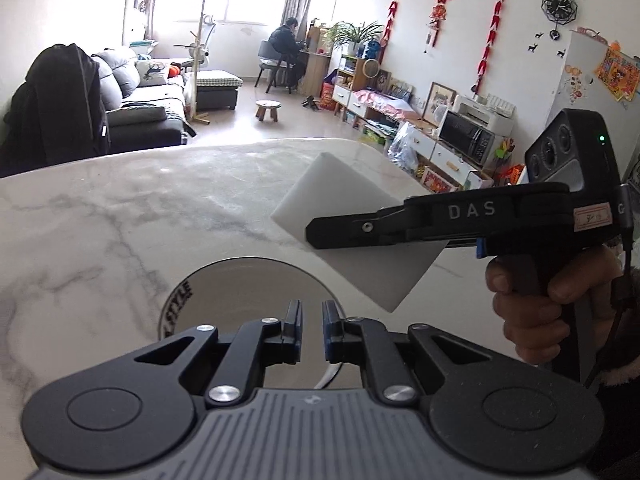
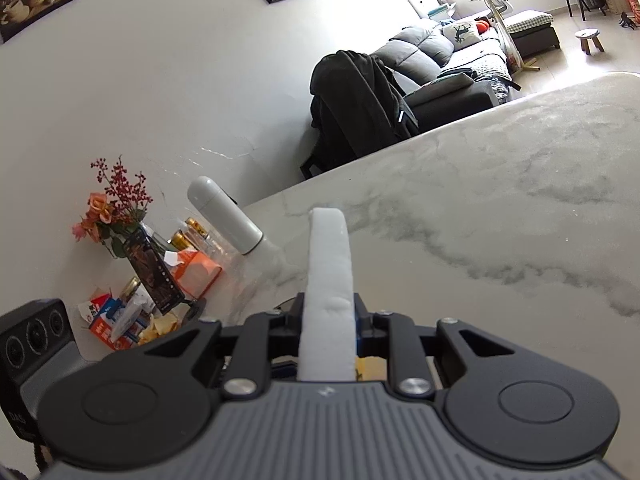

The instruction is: Clean bowl

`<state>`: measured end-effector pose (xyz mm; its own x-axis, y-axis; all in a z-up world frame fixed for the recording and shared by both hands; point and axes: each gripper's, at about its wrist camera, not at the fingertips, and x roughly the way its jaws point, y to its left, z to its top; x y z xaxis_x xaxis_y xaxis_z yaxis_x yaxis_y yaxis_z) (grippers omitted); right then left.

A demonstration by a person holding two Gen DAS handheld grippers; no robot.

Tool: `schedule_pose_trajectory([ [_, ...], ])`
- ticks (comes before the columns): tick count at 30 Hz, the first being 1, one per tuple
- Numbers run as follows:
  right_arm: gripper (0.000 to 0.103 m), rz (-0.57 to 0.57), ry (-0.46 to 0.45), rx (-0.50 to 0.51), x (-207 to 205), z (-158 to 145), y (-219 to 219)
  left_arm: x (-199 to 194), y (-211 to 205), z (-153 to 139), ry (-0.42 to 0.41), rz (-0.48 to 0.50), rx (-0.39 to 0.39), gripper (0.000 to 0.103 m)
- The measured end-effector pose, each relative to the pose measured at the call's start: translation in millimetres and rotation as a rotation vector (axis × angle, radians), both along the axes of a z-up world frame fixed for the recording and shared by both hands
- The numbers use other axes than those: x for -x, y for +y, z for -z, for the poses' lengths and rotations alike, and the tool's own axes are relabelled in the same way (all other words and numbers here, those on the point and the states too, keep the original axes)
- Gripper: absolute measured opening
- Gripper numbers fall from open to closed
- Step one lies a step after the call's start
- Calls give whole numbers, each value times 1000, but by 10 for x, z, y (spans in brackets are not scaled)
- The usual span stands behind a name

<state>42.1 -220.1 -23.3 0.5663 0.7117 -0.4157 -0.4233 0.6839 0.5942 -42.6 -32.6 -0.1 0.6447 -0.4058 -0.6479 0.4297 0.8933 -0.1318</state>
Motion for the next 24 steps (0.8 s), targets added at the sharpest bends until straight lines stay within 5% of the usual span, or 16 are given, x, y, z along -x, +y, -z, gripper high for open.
schedule_pose_trajectory([
  [3,23,3,-9,3,-17,-24,24,36,-143,34,-17,19,-89,24],
  [7,23,13,-6,6,-24,-15,20,50,-377,133,-78,17,-239,28],
  [13,23,21,11,10,-13,44,-27,35,-335,70,-66,-23,-212,39],
  [20,23,31,16,-4,-39,57,-69,48,-471,55,-85,-43,-296,43],
  [24,23,25,19,-7,-41,73,-73,104,-505,-63,-122,-24,-287,66],
])
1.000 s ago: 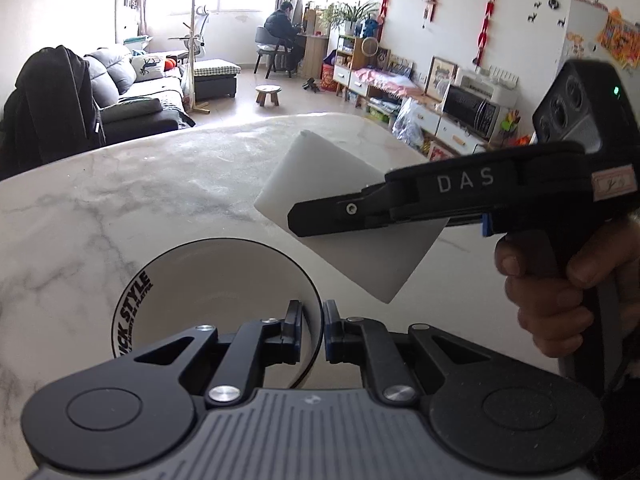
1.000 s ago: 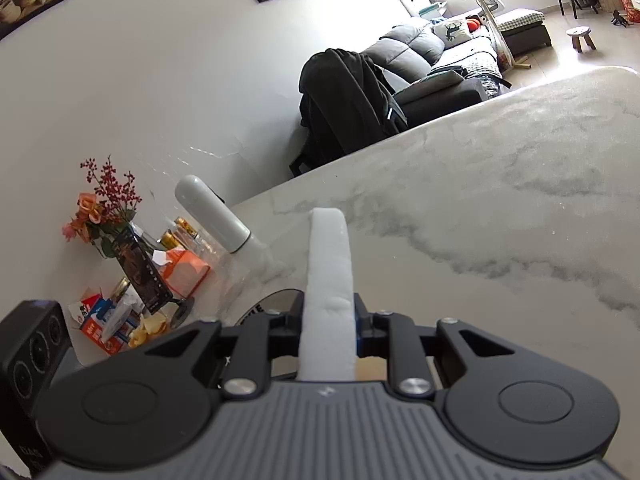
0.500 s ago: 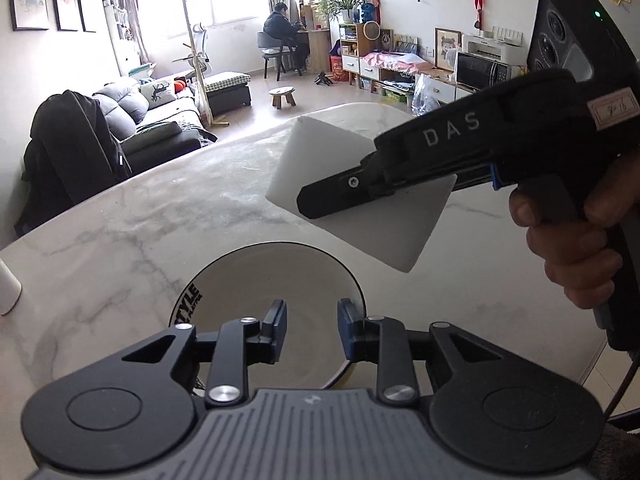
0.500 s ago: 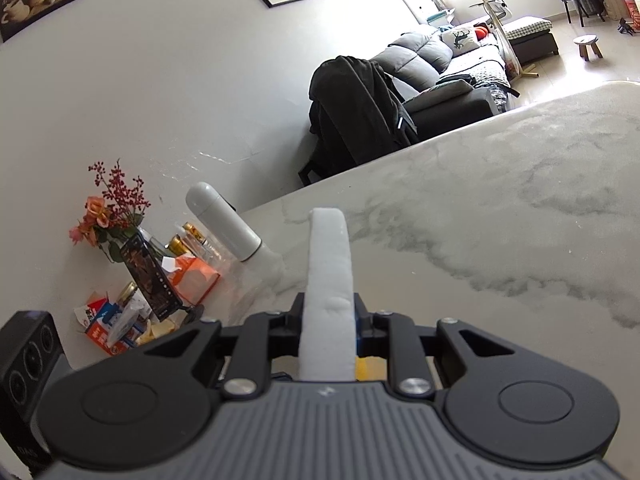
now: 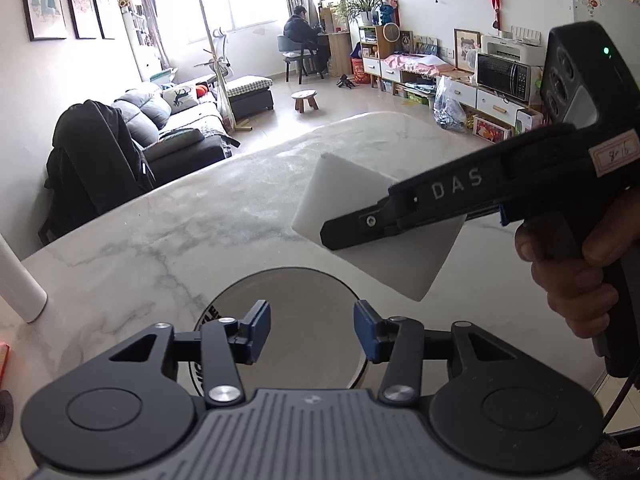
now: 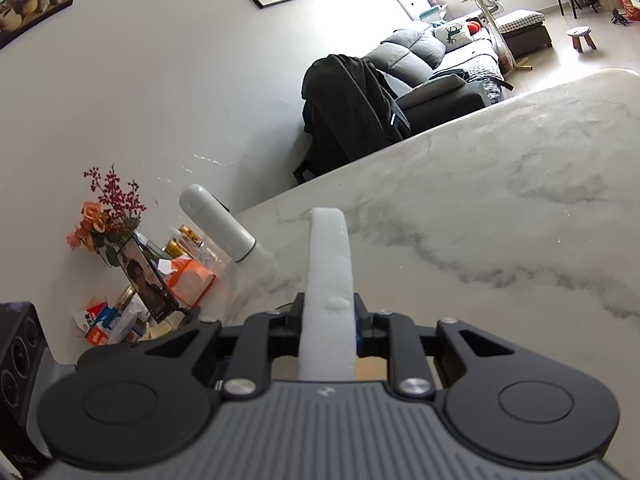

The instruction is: Clean bowl

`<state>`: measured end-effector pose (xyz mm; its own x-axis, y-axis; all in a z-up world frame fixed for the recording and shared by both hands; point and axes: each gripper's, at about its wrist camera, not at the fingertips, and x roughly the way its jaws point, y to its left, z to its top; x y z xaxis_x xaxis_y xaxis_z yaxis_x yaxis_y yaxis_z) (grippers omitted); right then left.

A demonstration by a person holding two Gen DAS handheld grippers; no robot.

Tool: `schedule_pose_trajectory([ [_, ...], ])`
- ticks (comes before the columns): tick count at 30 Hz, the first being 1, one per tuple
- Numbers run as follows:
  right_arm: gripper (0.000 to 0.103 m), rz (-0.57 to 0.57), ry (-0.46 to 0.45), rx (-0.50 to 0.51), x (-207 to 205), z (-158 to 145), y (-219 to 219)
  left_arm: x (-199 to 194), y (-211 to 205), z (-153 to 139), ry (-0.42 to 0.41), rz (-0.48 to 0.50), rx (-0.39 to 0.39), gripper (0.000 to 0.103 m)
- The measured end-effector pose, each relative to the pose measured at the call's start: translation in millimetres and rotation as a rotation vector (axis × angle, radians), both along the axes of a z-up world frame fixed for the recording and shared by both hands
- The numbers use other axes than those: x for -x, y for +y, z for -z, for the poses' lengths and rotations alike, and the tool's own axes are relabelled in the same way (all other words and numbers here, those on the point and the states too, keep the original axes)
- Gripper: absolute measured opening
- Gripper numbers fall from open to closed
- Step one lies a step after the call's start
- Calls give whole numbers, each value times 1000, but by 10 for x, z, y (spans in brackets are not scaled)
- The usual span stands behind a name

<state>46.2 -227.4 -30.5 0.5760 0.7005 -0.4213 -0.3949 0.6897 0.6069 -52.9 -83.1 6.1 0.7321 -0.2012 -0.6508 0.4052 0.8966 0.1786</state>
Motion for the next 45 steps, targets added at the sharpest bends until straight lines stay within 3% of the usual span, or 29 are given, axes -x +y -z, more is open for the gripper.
schedule_pose_trajectory([
  [10,23,3,7,-7,0,21,-20,-117,-171,325,96,37,-53,65],
  [15,23,3,16,-8,-21,47,-26,-249,-88,519,182,1,-35,41],
  [18,23,4,21,-9,-29,65,-30,-253,-48,533,172,-7,-26,38],
  [21,23,5,25,-8,-35,84,-31,-241,-24,493,166,5,25,20],
  [24,23,11,33,-9,-47,98,-38,-224,12,411,130,11,61,12],
  [30,23,12,15,-3,-46,24,-31,-255,249,217,116,6,233,11],
  [35,23,-13,-17,-1,-49,-93,46,-270,507,151,159,28,382,12],
  [45,21,-146,-57,-1,-132,-252,464,-226,867,177,182,48,493,12],
])
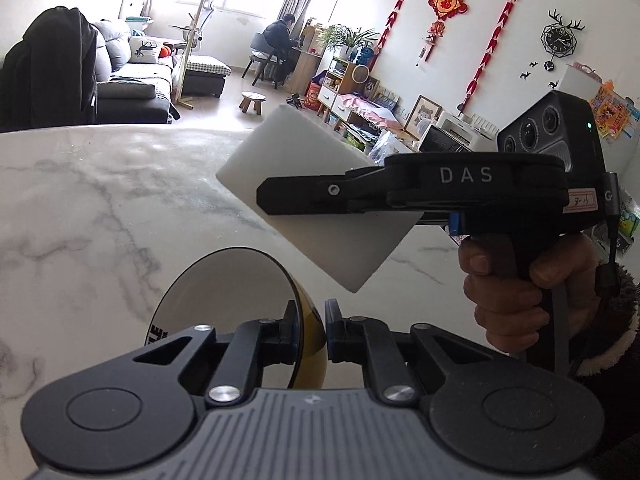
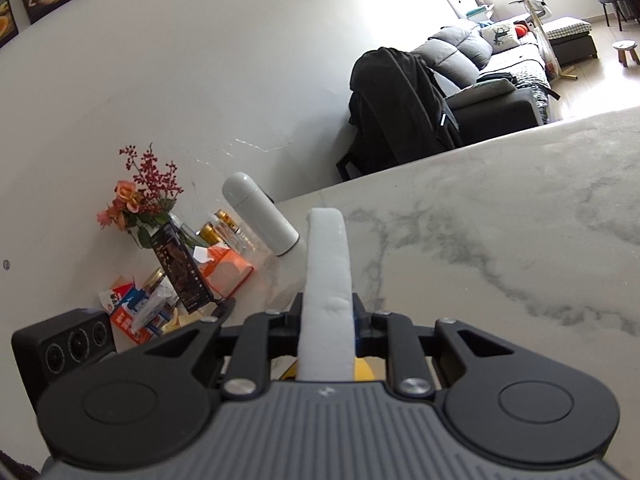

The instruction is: Clean bowl

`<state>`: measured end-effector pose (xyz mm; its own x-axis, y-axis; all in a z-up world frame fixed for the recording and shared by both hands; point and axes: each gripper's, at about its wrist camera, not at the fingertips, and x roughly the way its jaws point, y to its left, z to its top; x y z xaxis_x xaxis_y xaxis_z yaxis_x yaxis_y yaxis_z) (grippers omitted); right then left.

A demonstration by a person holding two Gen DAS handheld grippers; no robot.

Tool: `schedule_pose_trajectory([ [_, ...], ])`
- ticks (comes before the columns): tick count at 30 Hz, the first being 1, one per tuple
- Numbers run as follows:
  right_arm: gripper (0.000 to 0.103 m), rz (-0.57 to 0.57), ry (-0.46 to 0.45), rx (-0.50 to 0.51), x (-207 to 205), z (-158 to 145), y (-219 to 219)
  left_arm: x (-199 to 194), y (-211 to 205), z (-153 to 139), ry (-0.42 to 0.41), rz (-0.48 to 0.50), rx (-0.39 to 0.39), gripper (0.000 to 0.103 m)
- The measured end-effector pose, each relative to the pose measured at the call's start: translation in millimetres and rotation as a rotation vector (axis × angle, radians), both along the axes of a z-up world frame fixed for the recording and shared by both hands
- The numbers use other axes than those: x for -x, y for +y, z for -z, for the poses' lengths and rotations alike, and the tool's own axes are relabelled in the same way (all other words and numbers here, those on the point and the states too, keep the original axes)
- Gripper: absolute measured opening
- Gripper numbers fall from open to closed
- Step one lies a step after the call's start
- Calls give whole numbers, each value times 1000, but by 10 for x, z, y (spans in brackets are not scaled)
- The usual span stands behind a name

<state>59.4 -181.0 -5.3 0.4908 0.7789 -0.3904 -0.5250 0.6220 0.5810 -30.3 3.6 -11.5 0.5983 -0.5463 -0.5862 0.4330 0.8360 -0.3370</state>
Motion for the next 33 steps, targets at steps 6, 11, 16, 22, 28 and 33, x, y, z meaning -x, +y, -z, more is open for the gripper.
schedule_pose_trajectory([
  [6,21,-34,15,1,-55,49,182,-32,118,15,20,21,48,12],
  [11,21,-26,41,-3,-133,140,225,-56,157,16,22,24,33,12],
  [16,21,-6,78,1,-210,267,249,-40,187,33,17,33,22,12],
  [22,21,6,108,10,-262,357,249,-48,198,62,20,40,20,12],
  [28,21,-2,90,1,-226,300,246,-64,189,65,17,38,8,12],
  [33,21,-25,53,-10,-156,170,279,-49,197,72,18,40,8,12],
])
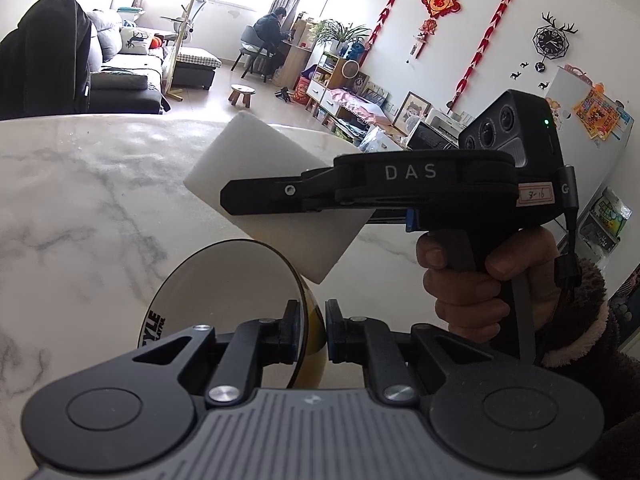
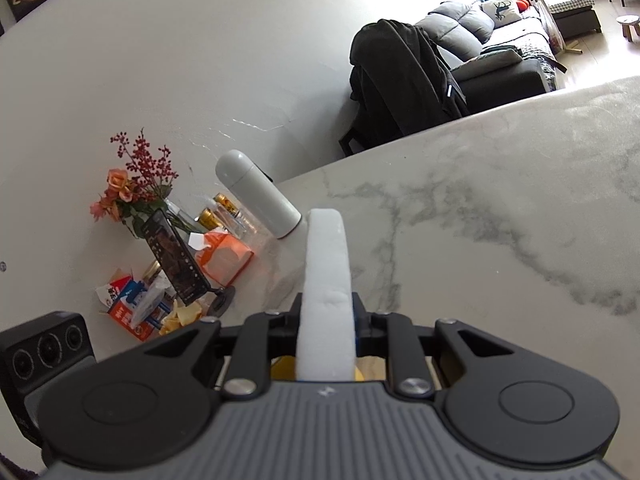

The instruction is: Clean bowl

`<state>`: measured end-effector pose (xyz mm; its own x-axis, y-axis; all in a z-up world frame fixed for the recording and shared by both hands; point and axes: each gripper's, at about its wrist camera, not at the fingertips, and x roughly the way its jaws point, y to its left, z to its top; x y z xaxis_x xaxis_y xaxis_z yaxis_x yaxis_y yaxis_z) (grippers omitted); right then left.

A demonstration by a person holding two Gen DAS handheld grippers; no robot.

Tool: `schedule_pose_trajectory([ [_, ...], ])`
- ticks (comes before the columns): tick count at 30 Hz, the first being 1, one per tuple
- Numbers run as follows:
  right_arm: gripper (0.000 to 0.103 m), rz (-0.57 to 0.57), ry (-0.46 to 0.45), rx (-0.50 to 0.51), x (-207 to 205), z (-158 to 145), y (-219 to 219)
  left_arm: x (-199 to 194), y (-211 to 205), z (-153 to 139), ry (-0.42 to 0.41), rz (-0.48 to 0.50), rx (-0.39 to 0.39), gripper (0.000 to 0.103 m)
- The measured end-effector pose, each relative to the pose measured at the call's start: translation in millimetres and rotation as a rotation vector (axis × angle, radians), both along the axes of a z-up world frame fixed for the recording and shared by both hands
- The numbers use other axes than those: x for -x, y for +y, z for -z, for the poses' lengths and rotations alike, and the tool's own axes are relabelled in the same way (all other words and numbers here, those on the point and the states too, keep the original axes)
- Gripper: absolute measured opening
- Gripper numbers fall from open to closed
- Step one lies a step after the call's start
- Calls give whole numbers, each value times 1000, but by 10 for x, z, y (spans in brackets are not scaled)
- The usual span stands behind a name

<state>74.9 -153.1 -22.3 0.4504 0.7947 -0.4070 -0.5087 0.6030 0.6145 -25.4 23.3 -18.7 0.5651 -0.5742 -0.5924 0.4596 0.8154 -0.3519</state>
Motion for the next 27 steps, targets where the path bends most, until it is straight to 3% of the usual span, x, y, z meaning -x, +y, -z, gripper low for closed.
schedule_pose_trajectory([
  [8,22,-39,-15,-23,41,-50,34,30,-6,29,5,7,3,12],
  [17,22,-63,97,-141,-95,201,-131,65,-20,43,10,4,1,13],
  [27,22,-69,173,-174,-154,397,-205,63,-69,39,17,12,-24,16],
])
